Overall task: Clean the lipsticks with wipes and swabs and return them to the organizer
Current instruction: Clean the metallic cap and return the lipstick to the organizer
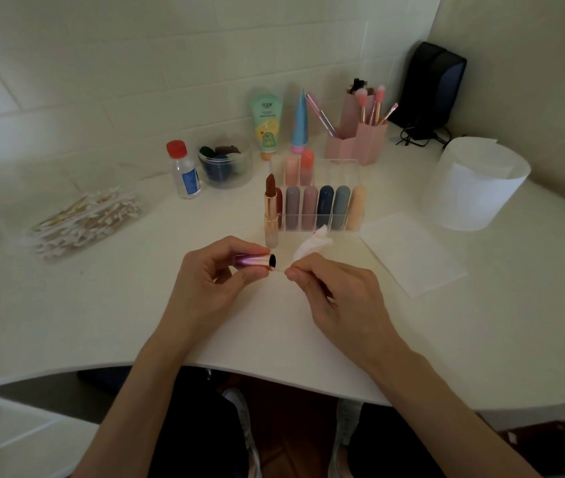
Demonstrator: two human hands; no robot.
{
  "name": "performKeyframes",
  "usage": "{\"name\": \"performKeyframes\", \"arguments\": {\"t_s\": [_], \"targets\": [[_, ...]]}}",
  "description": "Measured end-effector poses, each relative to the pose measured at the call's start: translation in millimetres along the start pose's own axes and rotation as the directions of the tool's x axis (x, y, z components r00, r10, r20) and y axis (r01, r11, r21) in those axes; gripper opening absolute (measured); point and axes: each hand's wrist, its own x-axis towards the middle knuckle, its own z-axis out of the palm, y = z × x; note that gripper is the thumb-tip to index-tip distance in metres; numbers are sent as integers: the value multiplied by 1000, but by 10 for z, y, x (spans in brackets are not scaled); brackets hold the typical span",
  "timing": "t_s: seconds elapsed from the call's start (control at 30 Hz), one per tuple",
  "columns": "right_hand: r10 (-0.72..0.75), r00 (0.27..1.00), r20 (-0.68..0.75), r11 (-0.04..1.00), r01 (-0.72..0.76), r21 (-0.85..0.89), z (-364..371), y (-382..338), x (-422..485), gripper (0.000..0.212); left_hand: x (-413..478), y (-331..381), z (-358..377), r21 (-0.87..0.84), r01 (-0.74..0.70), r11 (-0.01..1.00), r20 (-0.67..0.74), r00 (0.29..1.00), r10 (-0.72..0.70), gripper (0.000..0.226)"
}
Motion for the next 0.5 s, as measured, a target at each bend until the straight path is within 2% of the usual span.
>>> {"name": "performKeyframes", "arguments": {"t_s": [0.17, 0.37, 0.5], "targets": [[16, 1000, -15, 1000, -15, 11, -23, 1, -3, 30, 1, 29, 1, -33, -30, 999, 14, 999, 30, 22], [64, 997, -34, 994, -66, -85, -15, 34, -1, 42, 5, 13, 0, -38, -42, 998, 46, 998, 43, 25], [66, 997, -41, 988, -71, -139, -1, 42, -7, 43, 9, 12, -7, -47, -32, 998, 49, 998, 35, 21]]}}
